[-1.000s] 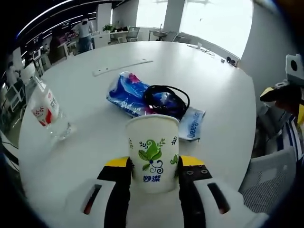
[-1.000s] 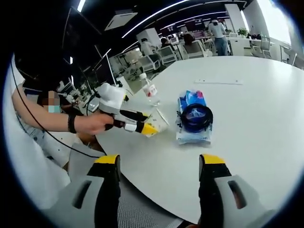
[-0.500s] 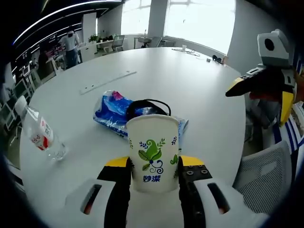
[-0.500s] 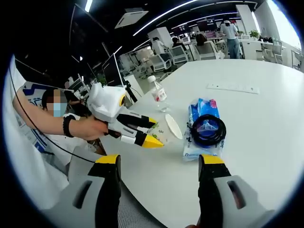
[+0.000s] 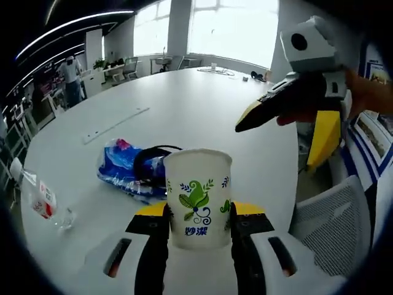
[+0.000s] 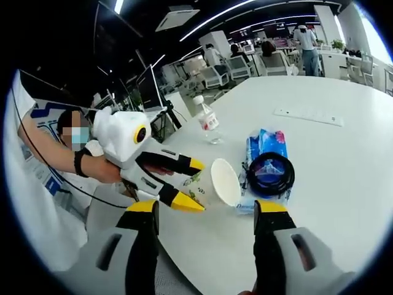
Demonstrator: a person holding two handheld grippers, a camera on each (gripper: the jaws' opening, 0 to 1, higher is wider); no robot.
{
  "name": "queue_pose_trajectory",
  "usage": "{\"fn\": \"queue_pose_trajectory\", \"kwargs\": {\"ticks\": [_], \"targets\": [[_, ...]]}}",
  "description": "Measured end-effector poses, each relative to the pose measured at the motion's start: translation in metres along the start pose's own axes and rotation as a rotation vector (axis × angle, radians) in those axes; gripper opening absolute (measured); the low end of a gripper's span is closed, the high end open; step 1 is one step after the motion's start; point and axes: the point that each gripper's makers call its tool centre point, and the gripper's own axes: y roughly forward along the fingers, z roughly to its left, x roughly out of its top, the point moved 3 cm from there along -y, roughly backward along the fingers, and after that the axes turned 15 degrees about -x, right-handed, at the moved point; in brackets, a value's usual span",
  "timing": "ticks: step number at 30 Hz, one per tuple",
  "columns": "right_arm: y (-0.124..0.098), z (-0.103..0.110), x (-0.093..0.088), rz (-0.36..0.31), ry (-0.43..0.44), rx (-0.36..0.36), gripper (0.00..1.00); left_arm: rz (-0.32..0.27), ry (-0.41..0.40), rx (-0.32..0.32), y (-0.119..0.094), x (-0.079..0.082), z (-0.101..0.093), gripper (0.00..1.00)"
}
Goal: Arrange the tabletop items into an orderly group along one side of the table until the central work area is clear of visible clutter.
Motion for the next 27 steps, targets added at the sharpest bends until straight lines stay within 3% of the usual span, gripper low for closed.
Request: {"fn": "queue_pose_trajectory", "kwargs": {"ticks": [21, 27], "targets": [[0.007, 0.012, -0.01, 0.014, 0.016, 0.096, 0.46, 0.011, 0.149, -0.093, 0.011, 0.02, -0.034, 0.38], [0.005, 0.016, -0.011, 0.007, 0.032, 0.121, 0.38, 0.02, 0.19, -0.114, 0.012, 0.022, -0.041, 0.38]]}}
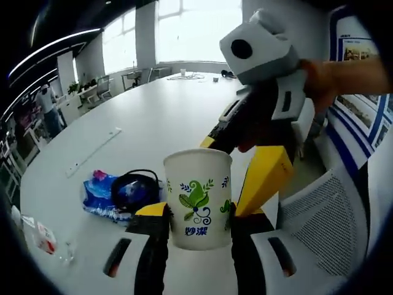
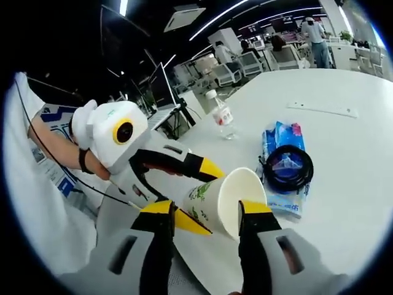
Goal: Arrange the tabletop items into an orderly group along one side of the table until the central work area is clear of visible clutter.
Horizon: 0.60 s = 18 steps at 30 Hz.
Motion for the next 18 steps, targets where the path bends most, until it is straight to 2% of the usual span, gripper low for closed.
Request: {"fn": "queue_pose_trajectory", "kwargs": {"ticks": [18], "targets": [[-0.003, 0.011, 0.001, -0.037, 0.038, 0.067, 0.02, 0.021, 0.058, -0.049, 0.007, 0.0, -0.012, 0.38]]}}
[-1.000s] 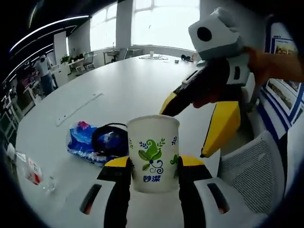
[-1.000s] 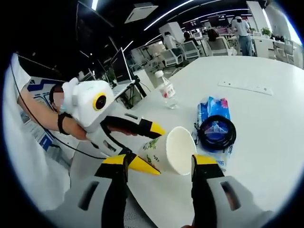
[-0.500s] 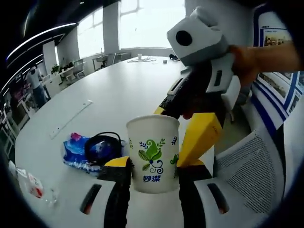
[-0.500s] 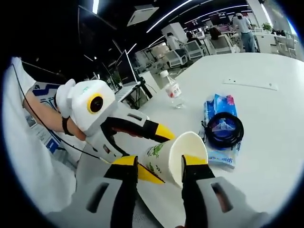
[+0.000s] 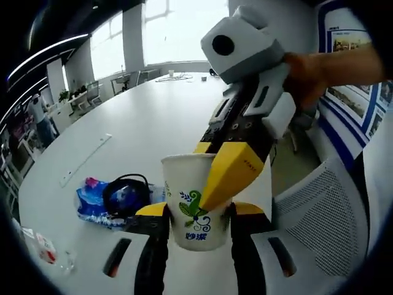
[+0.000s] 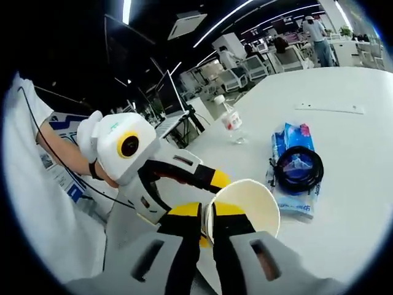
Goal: Arrange the tabletop items into an orderly group along one side of the table until the central work area is clear of visible clutter.
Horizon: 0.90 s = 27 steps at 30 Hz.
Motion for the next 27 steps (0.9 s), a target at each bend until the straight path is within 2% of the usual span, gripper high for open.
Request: {"fn": "queue_pose_trajectory", "kwargs": {"ticks": [12, 27], "targets": [[0.0011, 0.0021, -0.005, 0.021, -0.001, -0.003, 0.01, 0.014, 0.014, -0.006, 0.0009, -0.0031, -0.0017, 0.39], [0.0028, 0.0032, -0.0094, 0.036, 0.037, -0.002, 0.0, 0.03, 0.048, 0.004, -0.0006, -0.008, -0.0044, 0.4]]}}
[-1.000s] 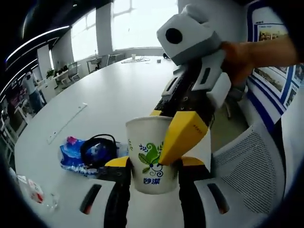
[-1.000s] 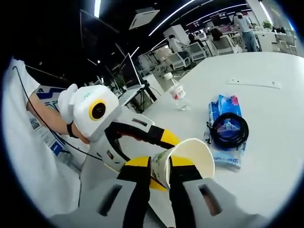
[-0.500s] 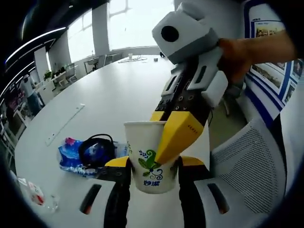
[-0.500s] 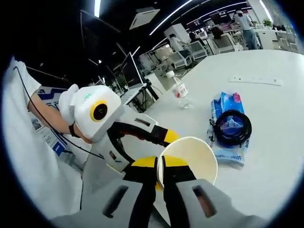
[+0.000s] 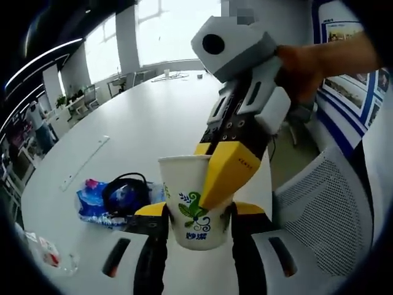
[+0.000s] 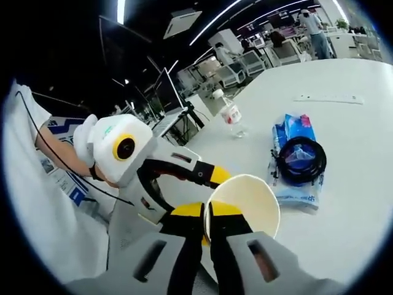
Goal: Arrange the tabletop items into an orderly group along one side of the table until the central work area is clear of visible clutter.
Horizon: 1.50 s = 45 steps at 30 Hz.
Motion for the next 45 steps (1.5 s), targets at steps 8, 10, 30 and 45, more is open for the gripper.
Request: {"fn": "queue_pose_trajectory", "kwargs": {"ticks": [8, 10, 30, 45], "targets": [[0.004, 0.001, 0.0, 0.003, 0.023, 0.002, 0.0, 0.025, 0.038, 0.021, -0.004, -0.004, 0.001, 0.4], [0.004, 0.001, 0.0, 0.002, 0.028, 0.002, 0.0, 0.026, 0.037, 0.024, -0.005, -0.005, 0.001, 0.4], [0.01, 0.004, 0.01, -0.003, 0.01, 0.002, 0.0, -0.04, -0.083, 0.085, -0.028, -0.023, 0.007, 0.44], [0.022, 0.01, 0.018, -0.002, -0.024, 0.008, 0.0, -0.098, -0.204, 0.181, -0.065, -0.049, 0.014, 0.43]]}}
